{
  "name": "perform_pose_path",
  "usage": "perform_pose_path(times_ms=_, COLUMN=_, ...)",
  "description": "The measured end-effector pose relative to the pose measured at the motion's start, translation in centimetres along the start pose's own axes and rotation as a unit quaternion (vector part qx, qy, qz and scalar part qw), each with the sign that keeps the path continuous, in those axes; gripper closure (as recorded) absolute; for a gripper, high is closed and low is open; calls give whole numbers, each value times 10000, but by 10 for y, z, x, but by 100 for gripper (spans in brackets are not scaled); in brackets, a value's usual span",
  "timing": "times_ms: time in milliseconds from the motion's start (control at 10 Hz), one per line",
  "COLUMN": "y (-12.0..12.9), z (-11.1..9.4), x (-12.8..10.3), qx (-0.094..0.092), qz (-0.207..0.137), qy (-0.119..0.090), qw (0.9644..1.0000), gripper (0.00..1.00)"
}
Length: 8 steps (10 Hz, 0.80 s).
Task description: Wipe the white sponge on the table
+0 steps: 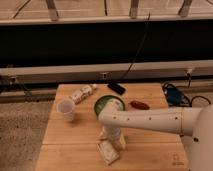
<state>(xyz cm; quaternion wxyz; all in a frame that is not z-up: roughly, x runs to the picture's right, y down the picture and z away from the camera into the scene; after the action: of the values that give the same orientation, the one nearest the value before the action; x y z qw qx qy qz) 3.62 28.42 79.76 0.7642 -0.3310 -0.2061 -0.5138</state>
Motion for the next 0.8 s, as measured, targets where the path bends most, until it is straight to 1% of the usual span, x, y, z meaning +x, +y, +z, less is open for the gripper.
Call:
perform_pose_path(times_ms=500, y=-1, z=-3, x=0, qx=-5, qz=-6, qy=-8, qw=10000, gripper=20)
perform_pose_path(times_ms=700, y=-1, z=-2, x=1, qx=-5, qz=1, qy=-30, qw=10000, gripper=27)
perform_pose_path(times_ms=800, y=-2, z=-4, x=0, qx=-6, qz=-9, qy=-26, qw=10000, gripper=25)
